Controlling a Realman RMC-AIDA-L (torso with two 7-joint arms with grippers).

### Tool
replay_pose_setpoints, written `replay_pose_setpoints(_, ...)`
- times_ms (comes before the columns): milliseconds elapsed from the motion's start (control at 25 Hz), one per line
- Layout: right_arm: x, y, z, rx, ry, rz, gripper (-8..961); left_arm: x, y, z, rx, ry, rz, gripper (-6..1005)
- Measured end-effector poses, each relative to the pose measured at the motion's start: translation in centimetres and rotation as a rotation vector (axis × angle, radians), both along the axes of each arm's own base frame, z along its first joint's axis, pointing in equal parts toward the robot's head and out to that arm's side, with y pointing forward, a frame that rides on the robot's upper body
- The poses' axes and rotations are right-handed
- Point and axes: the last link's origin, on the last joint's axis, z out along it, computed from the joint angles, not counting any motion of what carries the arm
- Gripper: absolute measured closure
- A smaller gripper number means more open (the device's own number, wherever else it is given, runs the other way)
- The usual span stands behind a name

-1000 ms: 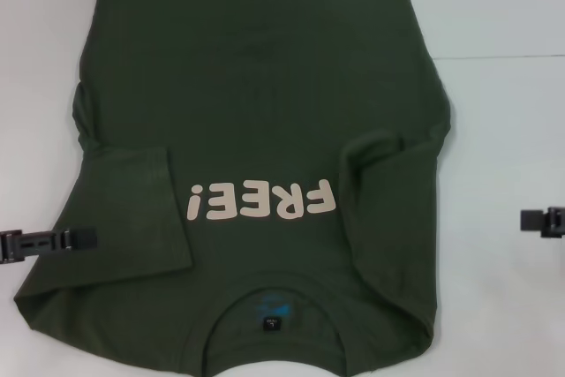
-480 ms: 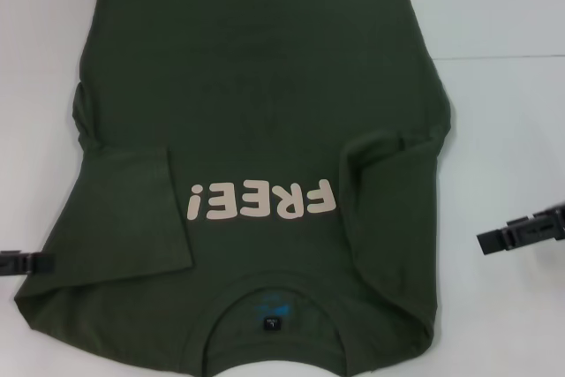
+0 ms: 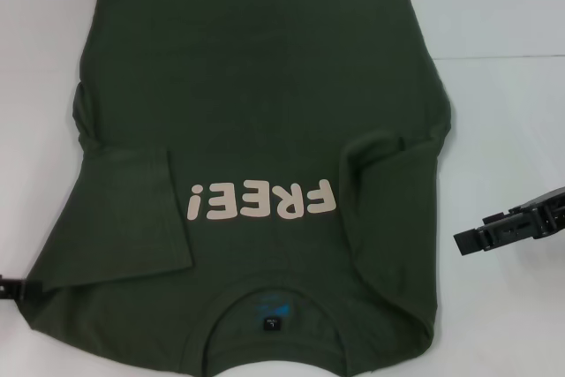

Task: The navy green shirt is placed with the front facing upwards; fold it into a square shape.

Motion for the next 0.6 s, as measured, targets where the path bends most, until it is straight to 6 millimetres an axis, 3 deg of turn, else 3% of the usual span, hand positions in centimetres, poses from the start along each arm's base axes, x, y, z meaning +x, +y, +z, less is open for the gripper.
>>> replay_pose_setpoints(600,0.8,0.4,-0.4,0.01,0.019,-0.022,40,0.7,1.2,-1.5,-0.116,0.127,-0.091,138)
